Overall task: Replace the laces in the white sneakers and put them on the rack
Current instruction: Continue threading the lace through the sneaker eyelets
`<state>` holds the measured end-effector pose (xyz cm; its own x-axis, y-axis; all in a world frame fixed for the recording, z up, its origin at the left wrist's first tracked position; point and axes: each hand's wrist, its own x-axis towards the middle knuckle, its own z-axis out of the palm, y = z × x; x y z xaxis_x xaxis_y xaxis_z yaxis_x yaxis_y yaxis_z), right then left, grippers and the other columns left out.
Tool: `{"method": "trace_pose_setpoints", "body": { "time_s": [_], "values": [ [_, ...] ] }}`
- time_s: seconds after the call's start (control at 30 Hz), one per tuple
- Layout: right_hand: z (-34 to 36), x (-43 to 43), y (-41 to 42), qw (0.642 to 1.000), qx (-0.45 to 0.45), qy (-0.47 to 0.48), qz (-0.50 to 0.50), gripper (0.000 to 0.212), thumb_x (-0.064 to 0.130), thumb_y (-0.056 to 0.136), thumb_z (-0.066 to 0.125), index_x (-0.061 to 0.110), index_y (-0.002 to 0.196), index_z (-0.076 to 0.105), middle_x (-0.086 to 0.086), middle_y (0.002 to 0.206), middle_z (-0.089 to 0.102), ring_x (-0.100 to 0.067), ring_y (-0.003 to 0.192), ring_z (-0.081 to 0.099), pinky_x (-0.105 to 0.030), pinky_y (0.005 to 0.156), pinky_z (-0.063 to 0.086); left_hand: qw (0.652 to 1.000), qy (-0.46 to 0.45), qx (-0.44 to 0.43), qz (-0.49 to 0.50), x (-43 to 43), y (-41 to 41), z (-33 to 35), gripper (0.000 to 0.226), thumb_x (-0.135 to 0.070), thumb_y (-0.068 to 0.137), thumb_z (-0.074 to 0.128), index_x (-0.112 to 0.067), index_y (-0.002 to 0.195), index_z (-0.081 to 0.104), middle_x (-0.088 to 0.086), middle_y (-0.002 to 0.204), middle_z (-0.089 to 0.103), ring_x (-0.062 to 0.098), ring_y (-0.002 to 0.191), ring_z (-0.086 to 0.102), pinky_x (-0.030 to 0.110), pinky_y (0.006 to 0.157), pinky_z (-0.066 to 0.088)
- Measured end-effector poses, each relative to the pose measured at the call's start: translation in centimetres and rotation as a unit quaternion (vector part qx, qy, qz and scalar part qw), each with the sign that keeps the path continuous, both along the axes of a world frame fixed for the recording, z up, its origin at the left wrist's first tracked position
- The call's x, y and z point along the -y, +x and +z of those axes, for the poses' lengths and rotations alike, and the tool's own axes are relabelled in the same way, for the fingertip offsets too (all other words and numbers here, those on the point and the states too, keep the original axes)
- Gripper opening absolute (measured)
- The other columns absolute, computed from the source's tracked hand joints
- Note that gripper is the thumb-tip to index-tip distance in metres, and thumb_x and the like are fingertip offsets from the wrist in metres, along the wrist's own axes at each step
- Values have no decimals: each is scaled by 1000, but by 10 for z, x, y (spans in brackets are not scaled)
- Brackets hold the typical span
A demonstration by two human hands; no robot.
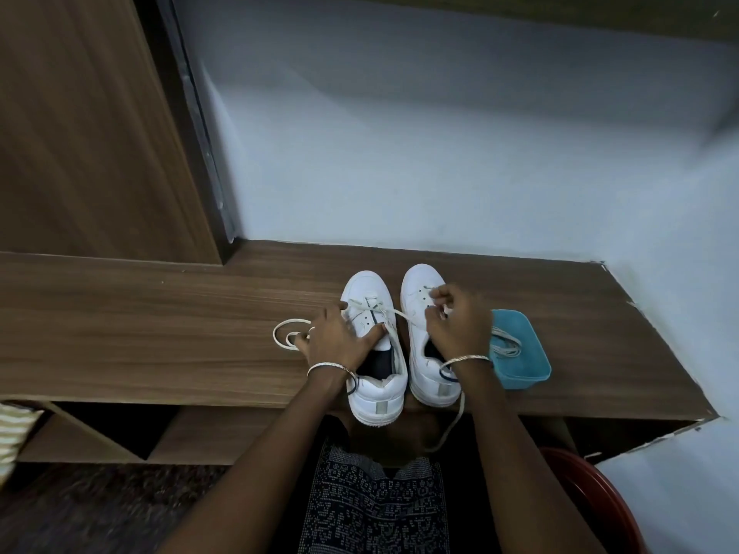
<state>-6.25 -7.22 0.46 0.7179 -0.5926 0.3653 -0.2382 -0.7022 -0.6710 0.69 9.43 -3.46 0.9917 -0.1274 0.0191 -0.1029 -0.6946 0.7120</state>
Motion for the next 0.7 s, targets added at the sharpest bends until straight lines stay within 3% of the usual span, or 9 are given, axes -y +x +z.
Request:
{"method": "trace_pose_setpoints", "body": {
  "time_s": [0.13, 0.23, 0.37, 0.5, 0.57, 0.7],
  "values": [
    [0, -28, 34, 965, -217, -126, 81, 24, 28, 90, 57, 25, 110, 72, -1, 108, 71, -29, 114, 58, -40, 97, 40, 998, -49, -18, -42, 0, 9, -2, 74, -77, 59, 50, -23, 110, 55, -4, 109, 64, 22, 108, 60, 53, 99, 40],
    [-5, -37, 46, 946, -287, -139, 58, 24, 28, 95, 54, 25, 109, 72, -2, 107, 72, -28, 112, 61, -39, 96, 34, 998, -28, -13, -52, 0, 11, -5, 68, -76, 61, 46, -25, 104, 59, -5, 106, 62, 19, 107, 57, 51, 99, 39],
    [-7, -35, 38, 962, -230, -150, 1, 24, 23, 94, 52, 23, 100, 75, -4, 98, 72, -29, 107, 58, -38, 90, 35, 999, -12, -8, -40, -1, 11, -9, 54, -69, 74, 63, -25, 105, 61, -7, 112, 60, 16, 111, 55, 44, 98, 31],
    [-13, -19, 20, 991, -105, -80, -7, 16, 17, 85, 59, 17, 79, 74, -4, 80, 72, -34, 89, 62, -38, 80, 43, 999, -15, 1, -31, -1, 9, -12, 50, -67, 77, 62, -25, 105, 61, -8, 111, 59, 17, 111, 55, 46, 99, 33],
    [-15, -9, 11, 998, -46, -32, 4, 13, 17, 80, 61, 17, 71, 71, 1, 70, 70, -30, 74, 64, -40, 71, 52, 999, -12, -2, -30, -1, 8, -11, 51, -68, 79, 60, -25, 107, 61, -8, 113, 59, 16, 112, 54, 46, 100, 30],
    [-12, 0, -5, 1000, 10, 19, -8, 12, 11, 78, 67, 13, 67, 70, 1, 62, 66, -18, 62, 61, -37, 62, 54, 999, -20, -10, -30, -1, 8, -10, 53, -72, 77, 60, -26, 104, 63, -9, 111, 59, 15, 111, 55, 47, 100, 34]
  ]
}}
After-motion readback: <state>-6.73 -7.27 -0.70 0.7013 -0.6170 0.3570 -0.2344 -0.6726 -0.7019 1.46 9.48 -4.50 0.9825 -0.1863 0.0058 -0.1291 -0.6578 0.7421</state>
